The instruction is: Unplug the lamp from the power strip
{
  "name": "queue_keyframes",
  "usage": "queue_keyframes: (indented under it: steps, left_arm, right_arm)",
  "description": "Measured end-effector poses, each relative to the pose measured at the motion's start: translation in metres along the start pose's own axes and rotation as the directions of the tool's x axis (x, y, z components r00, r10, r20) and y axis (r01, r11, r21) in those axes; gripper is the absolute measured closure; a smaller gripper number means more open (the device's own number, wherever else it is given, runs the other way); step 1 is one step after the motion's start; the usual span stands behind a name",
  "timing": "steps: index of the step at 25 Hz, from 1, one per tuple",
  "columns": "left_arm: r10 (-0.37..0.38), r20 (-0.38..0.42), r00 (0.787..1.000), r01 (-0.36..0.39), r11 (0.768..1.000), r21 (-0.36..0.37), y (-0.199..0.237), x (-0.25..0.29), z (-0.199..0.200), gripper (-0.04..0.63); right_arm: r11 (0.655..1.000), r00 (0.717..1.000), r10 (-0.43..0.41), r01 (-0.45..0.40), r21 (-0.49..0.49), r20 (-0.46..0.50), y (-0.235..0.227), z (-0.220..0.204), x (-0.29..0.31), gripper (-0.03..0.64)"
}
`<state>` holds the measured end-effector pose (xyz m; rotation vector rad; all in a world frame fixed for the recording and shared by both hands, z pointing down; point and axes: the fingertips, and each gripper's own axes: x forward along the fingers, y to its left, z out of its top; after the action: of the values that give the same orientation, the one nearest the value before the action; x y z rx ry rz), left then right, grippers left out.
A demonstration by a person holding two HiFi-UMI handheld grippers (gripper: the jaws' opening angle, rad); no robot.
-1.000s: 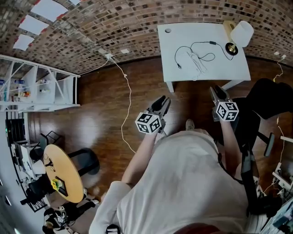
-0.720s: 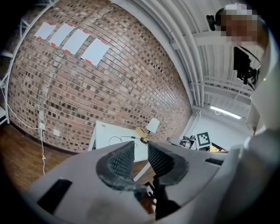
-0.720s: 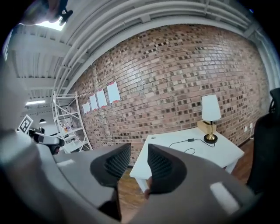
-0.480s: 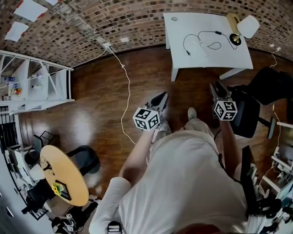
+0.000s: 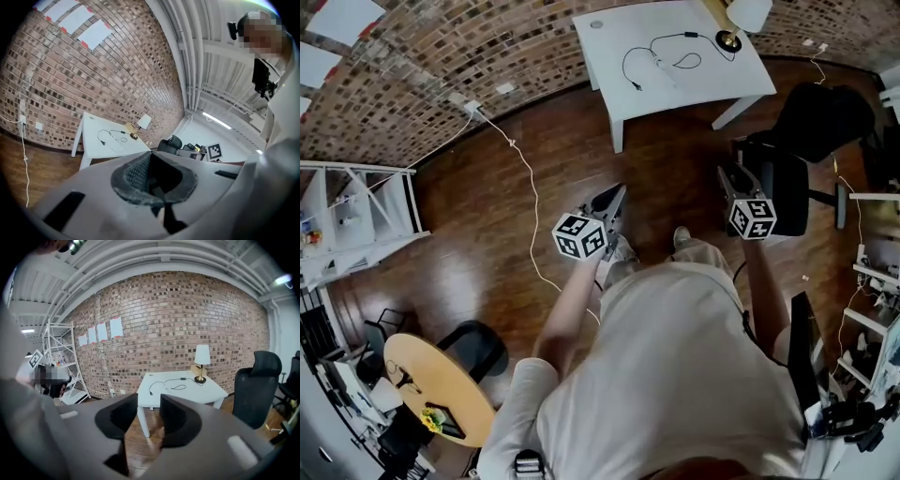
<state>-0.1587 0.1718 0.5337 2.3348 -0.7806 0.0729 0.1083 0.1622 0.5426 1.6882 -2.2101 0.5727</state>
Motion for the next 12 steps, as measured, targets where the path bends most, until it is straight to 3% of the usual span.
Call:
queue_keyframes:
  steps: [4, 12]
  left_arm:
    - [-0.012, -0.034, 0.999, 0.012, 1.000, -0.004, -0.032, 0.019, -0.011, 0.592]
    - [0.121, -0.085, 0.989, -0.122, 0.993, -0.008, -0.083, 0.058, -0.050, 0.592]
  right_arm:
    - [0.999, 0.999, 0.030, -0.031, 0.039, 0.014, -0.026, -0.007, -0.016, 0.480]
    - [0.990, 0.992, 0.117, -0.121, 0.076, 0.056, -0.070, -0.013, -0.037, 0.481]
